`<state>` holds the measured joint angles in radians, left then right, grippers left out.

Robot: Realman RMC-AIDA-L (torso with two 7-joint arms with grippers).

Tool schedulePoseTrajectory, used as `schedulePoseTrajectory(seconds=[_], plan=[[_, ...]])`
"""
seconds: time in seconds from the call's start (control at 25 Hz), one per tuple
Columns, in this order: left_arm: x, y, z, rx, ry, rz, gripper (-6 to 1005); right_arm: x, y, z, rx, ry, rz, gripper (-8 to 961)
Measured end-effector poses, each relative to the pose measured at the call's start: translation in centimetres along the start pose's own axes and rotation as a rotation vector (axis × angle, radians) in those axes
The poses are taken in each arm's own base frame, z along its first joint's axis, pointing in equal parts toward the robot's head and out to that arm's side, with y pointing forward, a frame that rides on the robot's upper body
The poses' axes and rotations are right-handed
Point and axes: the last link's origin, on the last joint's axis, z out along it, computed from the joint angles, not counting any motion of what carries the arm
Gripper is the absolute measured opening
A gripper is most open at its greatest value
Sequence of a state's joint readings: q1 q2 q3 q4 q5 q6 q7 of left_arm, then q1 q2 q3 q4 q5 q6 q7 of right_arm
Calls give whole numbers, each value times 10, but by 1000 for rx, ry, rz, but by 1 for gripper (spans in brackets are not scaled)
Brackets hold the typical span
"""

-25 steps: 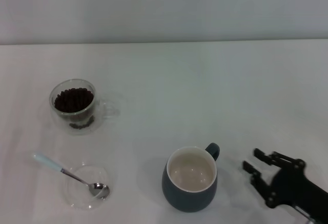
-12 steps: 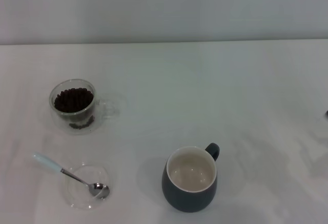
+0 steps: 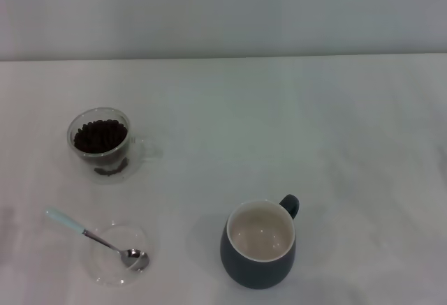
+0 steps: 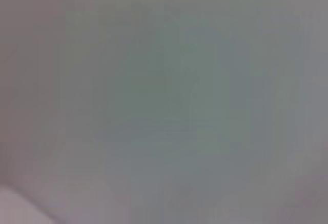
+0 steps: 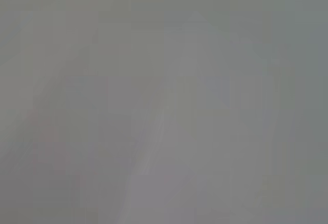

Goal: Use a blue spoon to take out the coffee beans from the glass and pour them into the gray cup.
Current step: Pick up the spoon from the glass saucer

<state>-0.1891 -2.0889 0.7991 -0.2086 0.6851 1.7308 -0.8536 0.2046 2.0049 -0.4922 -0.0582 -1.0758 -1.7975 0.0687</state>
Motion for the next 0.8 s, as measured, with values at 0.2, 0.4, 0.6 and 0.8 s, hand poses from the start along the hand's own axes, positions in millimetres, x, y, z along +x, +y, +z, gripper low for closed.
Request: schedulePoseTrajectory(seconds=[0.2,0.4,0.6,0.8], plan=[[-12,6,0,-36,-101,-241,622,5,-1,17,-4,8,-6,348],[-20,2,-12,12,-168,-426,621,7,-4,24,-7,15,-22,348],[-28,-7,-22,97,-206,-525,621,8,-7,27,-9,22,-36,348],[-39,-7,-11,104,-312,-564,621,9,-5,29,-22,25,-35,348]])
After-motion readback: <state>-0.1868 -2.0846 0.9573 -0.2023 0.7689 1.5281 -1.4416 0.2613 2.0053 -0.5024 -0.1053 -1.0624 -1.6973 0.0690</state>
